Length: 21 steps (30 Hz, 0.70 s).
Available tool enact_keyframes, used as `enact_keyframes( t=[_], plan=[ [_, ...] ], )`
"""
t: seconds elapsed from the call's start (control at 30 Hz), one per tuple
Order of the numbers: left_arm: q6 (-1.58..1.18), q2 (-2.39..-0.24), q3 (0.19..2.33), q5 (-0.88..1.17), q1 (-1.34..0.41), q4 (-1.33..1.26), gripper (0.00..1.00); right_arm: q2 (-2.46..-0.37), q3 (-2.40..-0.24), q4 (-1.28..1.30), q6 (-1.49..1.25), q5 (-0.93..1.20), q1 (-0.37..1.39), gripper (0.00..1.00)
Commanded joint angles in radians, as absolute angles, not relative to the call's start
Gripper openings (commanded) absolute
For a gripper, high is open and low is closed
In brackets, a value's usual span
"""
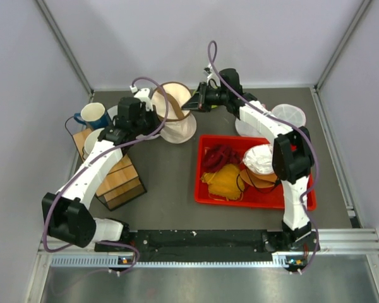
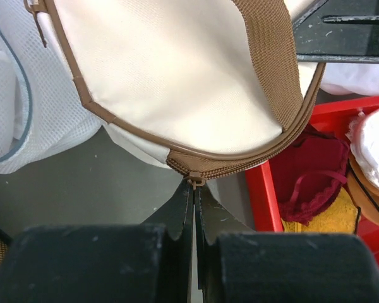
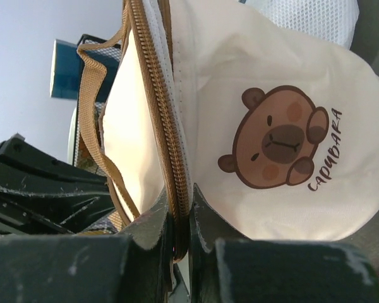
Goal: Unzip the laundry bag and remove the bra
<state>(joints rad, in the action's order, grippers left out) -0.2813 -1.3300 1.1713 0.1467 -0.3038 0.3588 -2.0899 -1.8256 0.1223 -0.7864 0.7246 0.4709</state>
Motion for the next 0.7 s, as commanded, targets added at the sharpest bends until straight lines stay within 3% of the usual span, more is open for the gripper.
enact_keyframes(
  t=[0.0, 0.4, 0.67],
  plan=[
    [-0.245, -1.292, 1.198, 0.188, -0.264, 0.413, 0.00, -2.079, -1.801, 0.057, -0.690, 0.693, 0.396, 0.00],
    [-0.236, -1.332, 1.212, 0.197, -0.262, 0.408, 0.00, -2.063, -1.735, 0.055, -0.620, 0.721, 0.388, 0.00],
    [-0.230, -1.322, 1.227, 0.241, -0.232, 0.388, 0.00, -2.045, -1.736, 0.144, -0.476, 0.574, 0.373, 0.00]
  ],
)
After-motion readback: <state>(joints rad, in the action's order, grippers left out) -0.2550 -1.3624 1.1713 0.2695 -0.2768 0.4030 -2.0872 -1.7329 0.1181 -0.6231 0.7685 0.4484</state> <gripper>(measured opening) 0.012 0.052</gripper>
